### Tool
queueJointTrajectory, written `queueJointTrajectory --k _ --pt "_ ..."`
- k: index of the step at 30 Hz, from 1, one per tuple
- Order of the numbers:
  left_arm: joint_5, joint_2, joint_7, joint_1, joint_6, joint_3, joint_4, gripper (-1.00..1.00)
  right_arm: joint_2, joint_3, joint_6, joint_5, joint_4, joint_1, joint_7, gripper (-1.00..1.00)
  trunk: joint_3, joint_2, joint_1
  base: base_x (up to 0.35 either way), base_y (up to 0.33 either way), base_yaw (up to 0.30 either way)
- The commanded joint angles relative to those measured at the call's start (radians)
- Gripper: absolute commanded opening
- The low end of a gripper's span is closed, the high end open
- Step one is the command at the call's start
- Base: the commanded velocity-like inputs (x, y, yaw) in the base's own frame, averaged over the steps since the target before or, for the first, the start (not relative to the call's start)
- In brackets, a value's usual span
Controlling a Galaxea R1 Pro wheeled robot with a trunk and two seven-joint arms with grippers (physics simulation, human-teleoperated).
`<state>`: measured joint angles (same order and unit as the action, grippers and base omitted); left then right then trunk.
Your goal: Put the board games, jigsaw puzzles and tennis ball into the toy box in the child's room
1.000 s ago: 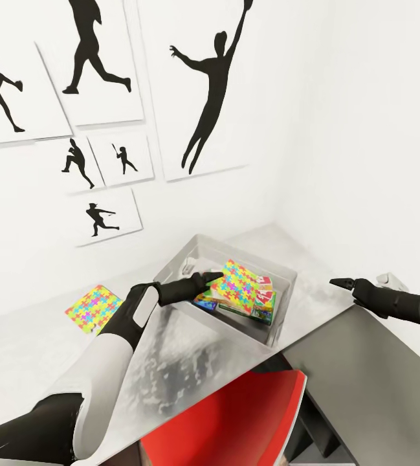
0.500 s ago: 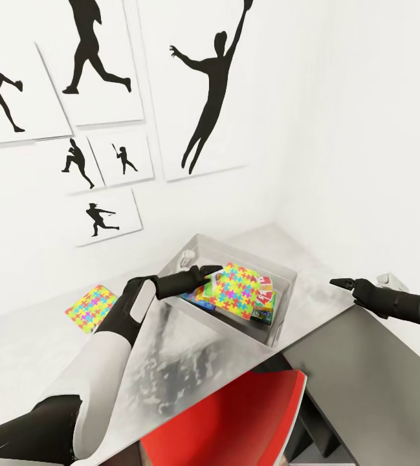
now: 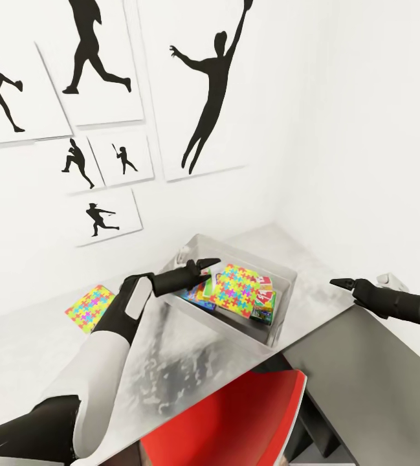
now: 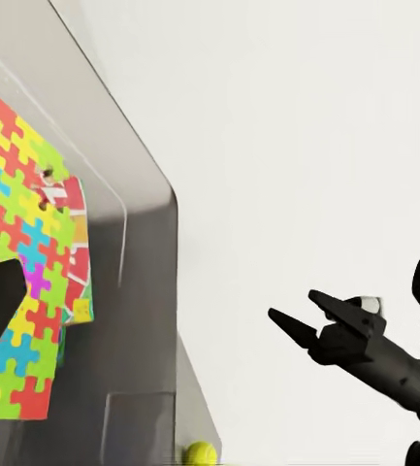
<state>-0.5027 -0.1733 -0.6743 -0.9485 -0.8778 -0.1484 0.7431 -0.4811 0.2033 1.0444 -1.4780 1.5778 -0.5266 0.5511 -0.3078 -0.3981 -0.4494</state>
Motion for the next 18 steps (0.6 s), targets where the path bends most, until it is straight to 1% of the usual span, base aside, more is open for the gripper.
queueJointTrajectory --k 1,3,8,11,13,15,17,18 --pt "-0.004 -0.001 -0.005 -0.001 -0.016 -0.006 0.000 1.00 0.000 0.001 0.003 -0.010 0.001 -0.001 0.010 1.00 -0.002 -0.002 -0.001 0.000 0.000 0.000" --pt "-0.010 0.008 -0.006 -0.001 -0.029 -0.007 0.004 1.00 0.001 0.001 0.003 -0.010 0.001 -0.001 0.010 1.00 -0.001 -0.002 -0.001 0.000 0.000 -0.002" --pt "-0.015 0.055 -0.007 0.000 -0.092 -0.008 0.052 1.00 0.002 0.002 0.003 -0.010 0.001 -0.001 0.010 1.00 0.004 -0.002 -0.001 0.000 0.000 -0.053" --pt "-0.016 0.079 -0.007 0.000 -0.118 -0.008 0.076 1.00 0.004 0.000 0.003 -0.010 0.001 -0.001 0.010 1.00 0.009 -0.002 -0.001 -0.041 0.003 -0.074" --pt "-0.017 0.107 -0.007 0.000 -0.135 -0.008 0.090 1.00 0.007 -0.001 0.003 -0.010 0.001 -0.001 0.010 1.00 0.012 -0.002 -0.001 -0.156 0.070 -0.078" --pt "-0.018 0.123 -0.007 0.000 -0.142 -0.008 0.094 1.00 0.007 -0.001 0.003 -0.010 0.001 -0.001 0.010 1.00 0.015 -0.002 -0.001 -0.196 0.107 -0.078" --pt "-0.022 0.159 -0.008 0.001 -0.151 -0.008 0.098 1.00 0.008 -0.001 0.003 -0.010 0.001 -0.001 0.010 1.00 0.018 -0.002 -0.001 -0.122 0.064 -0.079" --pt "-0.023 0.169 -0.009 0.001 -0.153 -0.008 0.098 1.00 0.008 -0.001 0.003 -0.010 0.001 -0.001 0.010 1.00 0.020 -0.002 -0.001 -0.076 0.040 -0.079"
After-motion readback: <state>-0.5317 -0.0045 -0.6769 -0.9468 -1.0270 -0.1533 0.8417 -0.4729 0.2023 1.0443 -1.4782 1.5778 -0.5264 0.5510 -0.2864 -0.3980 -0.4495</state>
